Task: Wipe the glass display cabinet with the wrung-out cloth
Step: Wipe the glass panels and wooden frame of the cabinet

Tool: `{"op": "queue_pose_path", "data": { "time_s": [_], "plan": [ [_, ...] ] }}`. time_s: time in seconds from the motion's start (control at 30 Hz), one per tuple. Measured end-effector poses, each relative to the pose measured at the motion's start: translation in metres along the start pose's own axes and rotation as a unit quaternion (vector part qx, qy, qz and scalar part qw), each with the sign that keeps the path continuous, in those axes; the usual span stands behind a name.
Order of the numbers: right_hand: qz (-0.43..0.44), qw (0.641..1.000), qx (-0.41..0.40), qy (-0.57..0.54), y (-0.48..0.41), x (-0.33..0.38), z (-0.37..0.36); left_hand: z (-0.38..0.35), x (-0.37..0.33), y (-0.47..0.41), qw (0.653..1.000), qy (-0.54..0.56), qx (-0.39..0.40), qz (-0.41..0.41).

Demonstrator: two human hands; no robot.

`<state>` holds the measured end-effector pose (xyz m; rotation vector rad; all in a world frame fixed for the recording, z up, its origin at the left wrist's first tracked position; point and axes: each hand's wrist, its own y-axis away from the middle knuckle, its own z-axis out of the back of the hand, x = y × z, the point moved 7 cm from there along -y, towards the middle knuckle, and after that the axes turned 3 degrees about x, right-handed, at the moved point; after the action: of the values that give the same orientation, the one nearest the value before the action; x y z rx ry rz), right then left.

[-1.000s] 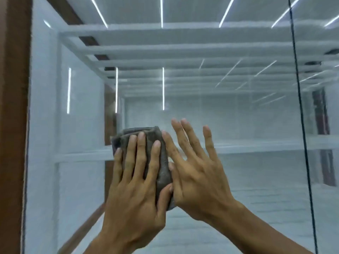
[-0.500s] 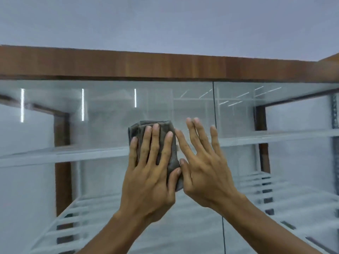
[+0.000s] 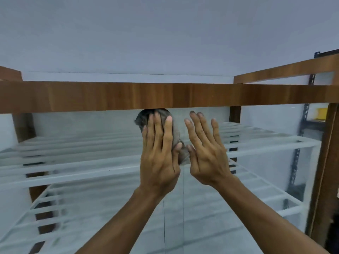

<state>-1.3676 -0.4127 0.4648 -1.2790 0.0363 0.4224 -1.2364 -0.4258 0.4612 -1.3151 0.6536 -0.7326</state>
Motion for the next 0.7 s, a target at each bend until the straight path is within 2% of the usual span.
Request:
{"op": "queue_pose_path", "data": {
  "time_s": [0.13, 0.23, 0.4, 0.53, 0.6, 0.7],
  "plan": [
    [-0.016, 1.0, -0.024, -0.004, 0.005, -0.01, -0.006, -0.016, -0.015, 0.015, 0.993, -0.108, 0.036, -0.038],
    [-0.063, 0.995, -0.058, -0.044, 0.012, -0.018, -0.006, -0.021, -0.018, 0.017, 0.983, -0.162, 0.062, -0.066],
    [-0.08, 0.992, -0.062, -0.07, 0.014, -0.018, -0.002, -0.026, -0.032, 0.004, 0.98, -0.195, 0.046, 0.008],
    [-0.029, 0.993, -0.043, -0.104, 0.016, -0.027, 0.006, -0.026, -0.032, 0.012, 0.971, -0.197, 0.081, -0.106],
    [0.017, 0.996, -0.03, -0.081, 0.017, -0.037, 0.012, -0.022, -0.021, 0.008, 0.975, -0.201, 0.069, -0.068],
    [0.063, 0.995, -0.023, -0.071, 0.016, -0.051, 0.016, -0.028, -0.029, -0.001, 0.971, -0.228, 0.013, 0.074]
  ]
}}
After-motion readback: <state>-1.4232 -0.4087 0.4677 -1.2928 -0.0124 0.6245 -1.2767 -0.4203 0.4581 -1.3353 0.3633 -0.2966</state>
